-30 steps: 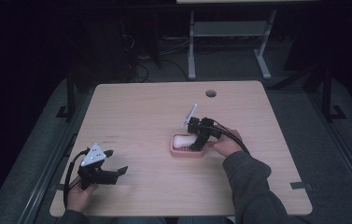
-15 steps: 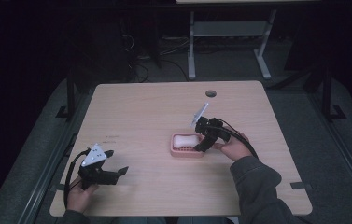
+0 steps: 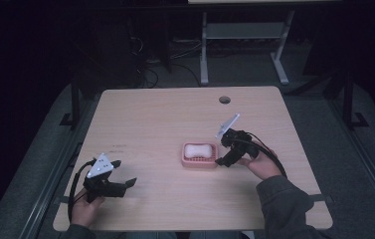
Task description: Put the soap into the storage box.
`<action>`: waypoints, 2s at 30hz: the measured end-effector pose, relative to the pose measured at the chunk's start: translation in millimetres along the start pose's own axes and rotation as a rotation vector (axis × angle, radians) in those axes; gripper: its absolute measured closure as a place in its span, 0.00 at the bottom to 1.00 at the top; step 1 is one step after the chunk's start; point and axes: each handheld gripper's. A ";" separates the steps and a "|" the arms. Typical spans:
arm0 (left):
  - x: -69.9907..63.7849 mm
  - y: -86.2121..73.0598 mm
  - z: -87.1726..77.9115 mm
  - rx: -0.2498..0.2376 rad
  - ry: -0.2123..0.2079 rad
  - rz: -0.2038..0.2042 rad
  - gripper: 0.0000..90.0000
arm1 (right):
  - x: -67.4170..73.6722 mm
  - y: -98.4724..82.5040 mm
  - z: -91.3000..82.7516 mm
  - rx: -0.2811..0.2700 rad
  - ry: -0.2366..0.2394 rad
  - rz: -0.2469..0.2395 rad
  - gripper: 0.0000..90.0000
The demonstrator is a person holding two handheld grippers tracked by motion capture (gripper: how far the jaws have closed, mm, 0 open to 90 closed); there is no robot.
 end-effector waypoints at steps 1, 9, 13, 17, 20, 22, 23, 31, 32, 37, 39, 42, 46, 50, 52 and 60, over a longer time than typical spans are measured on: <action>0.0 0.0 0.0 0.000 0.000 0.000 0.16 | 1.1 -4.2 -2.3 -0.003 0.002 0.011 0.30; 0.0 -0.5 0.7 0.000 0.003 0.002 0.16 | 6.5 -27.9 -13.1 -0.026 -0.012 0.055 0.29; -0.3 -0.5 0.6 0.002 0.001 0.004 0.16 | 9.1 -36.9 -18.6 -0.029 -0.023 0.067 0.29; -0.6 -0.5 0.5 0.001 0.001 0.008 0.16 | 11.0 -45.2 -21.8 -0.029 -0.033 0.079 0.29; -1.1 -0.4 0.3 0.009 0.000 0.010 0.16 | 13.3 -50.3 -23.4 -0.035 -0.038 0.084 0.29; -1.1 -0.5 0.5 0.010 0.001 0.011 0.16 | 15.0 -54.1 -24.6 -0.037 -0.036 0.098 0.29; -1.1 -0.4 0.4 0.010 0.001 0.011 0.16 | 15.9 -55.8 -25.4 -0.038 -0.035 0.102 0.29; -1.7 -0.8 1.0 0.006 0.000 0.005 0.16 | 22.3 -68.3 -29.6 -0.045 -0.044 0.117 0.29; -2.0 -0.9 1.0 0.005 0.000 0.002 0.16 | 23.6 -69.5 -30.4 -0.044 -0.044 0.127 0.29; -1.5 -0.7 1.0 0.012 0.002 0.011 0.16 | 26.9 -78.2 -31.7 -0.049 -0.044 0.143 0.29; -0.9 -0.4 1.2 0.016 0.003 0.023 0.16 | 27.9 -81.3 -31.5 -0.050 -0.047 0.148 0.29; -1.3 -0.4 1.3 0.017 0.002 0.026 0.16 | 29.7 -86.6 -33.1 -0.050 -0.050 0.160 0.29; -1.8 -0.4 1.6 0.023 0.002 0.030 0.16 | 32.1 -93.5 -35.6 -0.054 -0.056 0.171 0.29; -2.5 -0.7 2.1 0.025 0.001 0.023 0.16 | 35.5 -99.6 -36.9 -0.058 -0.058 0.180 0.29; -2.7 -0.8 2.2 0.025 0.001 0.024 0.16 | 37.1 -102.7 -37.1 -0.057 -0.061 0.182 0.29; -2.6 -0.9 2.6 0.031 0.000 0.030 0.16 | 43.2 -114.5 -37.8 -0.058 -0.062 0.197 0.29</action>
Point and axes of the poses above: each handheld gripper's, and its own axes: z roughly forward along the jaws, y roughly out of its top, x roughly to its left, and after that the axes turned 12 degrees about -z, right-handed
